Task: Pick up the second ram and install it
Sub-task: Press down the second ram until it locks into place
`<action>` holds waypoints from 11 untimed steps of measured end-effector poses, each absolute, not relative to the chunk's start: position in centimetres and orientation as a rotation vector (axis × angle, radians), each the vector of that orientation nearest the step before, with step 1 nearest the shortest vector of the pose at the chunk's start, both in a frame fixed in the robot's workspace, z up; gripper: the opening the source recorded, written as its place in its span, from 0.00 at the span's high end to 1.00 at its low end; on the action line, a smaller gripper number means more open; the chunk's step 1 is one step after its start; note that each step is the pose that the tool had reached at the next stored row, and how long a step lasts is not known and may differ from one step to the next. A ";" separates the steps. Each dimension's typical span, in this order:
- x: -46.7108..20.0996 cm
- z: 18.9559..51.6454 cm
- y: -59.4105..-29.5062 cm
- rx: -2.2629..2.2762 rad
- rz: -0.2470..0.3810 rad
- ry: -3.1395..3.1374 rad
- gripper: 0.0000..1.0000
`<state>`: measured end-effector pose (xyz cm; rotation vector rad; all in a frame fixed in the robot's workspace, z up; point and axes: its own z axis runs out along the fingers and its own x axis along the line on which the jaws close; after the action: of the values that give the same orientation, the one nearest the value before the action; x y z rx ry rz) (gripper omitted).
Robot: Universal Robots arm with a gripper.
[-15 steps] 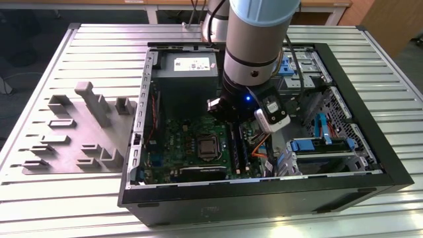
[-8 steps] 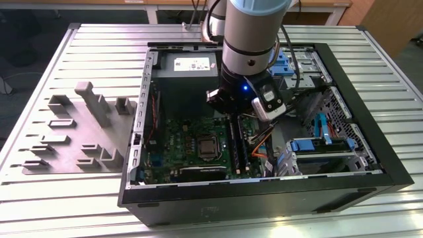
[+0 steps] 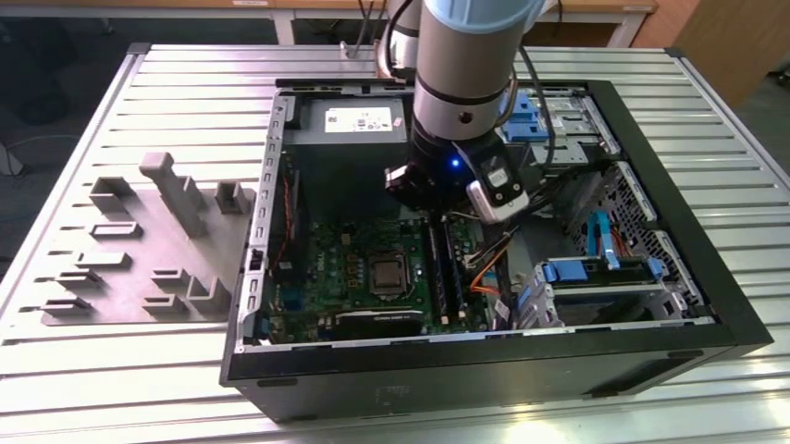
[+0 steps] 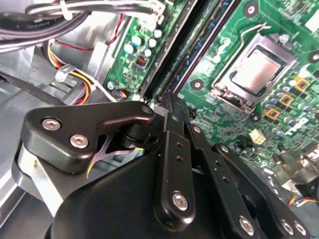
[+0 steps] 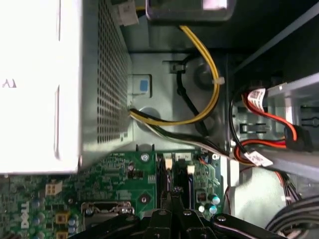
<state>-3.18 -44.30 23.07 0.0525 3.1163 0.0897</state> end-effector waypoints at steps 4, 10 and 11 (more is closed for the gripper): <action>-3.2 22.6 -43.8 0.053 0.090 3.116 0.89; -3.2 22.3 -43.6 0.052 0.089 3.116 0.89; -3.2 22.2 -43.6 0.053 0.089 3.116 0.89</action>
<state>-3.18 -43.58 22.24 0.0525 3.1164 0.0895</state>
